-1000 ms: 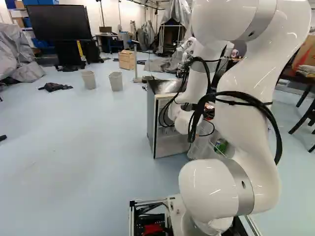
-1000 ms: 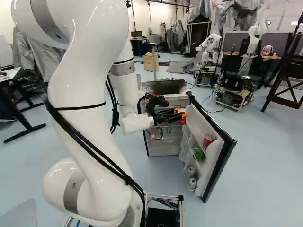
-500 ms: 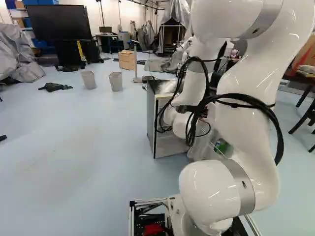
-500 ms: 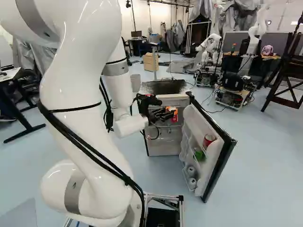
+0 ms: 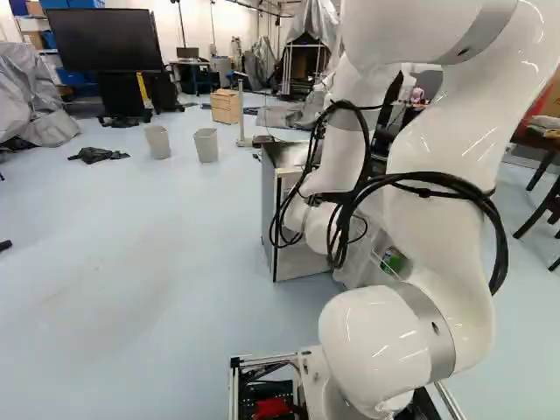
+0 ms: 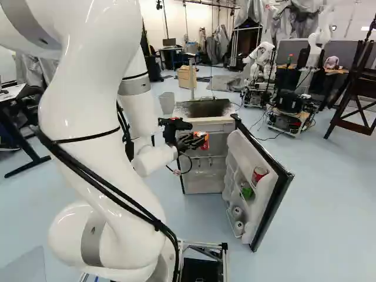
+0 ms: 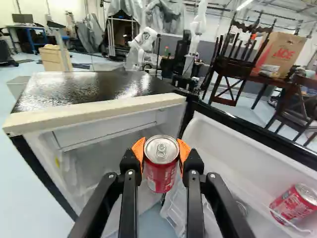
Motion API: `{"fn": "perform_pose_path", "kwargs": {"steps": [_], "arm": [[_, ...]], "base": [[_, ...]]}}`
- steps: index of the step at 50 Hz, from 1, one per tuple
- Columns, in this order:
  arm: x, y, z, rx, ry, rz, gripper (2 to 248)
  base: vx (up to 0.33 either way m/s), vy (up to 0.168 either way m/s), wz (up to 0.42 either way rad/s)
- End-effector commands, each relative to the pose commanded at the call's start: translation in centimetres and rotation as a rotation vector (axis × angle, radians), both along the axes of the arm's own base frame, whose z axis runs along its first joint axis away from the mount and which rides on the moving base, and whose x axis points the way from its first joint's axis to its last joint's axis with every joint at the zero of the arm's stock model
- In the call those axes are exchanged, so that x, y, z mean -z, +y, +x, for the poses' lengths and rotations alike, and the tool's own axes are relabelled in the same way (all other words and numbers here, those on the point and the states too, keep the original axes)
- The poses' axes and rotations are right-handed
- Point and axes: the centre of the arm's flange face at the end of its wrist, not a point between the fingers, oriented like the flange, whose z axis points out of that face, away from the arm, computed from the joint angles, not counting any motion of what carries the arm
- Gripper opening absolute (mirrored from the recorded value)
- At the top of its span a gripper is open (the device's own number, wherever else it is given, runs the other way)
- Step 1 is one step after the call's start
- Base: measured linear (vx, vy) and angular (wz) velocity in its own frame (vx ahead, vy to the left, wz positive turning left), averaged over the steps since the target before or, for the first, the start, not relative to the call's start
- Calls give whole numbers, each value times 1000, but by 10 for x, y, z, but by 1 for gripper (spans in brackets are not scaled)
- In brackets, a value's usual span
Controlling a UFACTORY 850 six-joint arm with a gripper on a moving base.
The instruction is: Grab a drink from the fridge
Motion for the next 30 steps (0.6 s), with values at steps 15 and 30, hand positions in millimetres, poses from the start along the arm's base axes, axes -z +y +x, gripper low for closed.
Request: {"fn": "perform_pose_path", "kwargs": {"steps": [15,30], "arm": [[0,12,-1,-117,3,-1,93],[-10,22,1,-235,-18,-1,93]], "base": [[0,0,0],[0,0,0]]}}
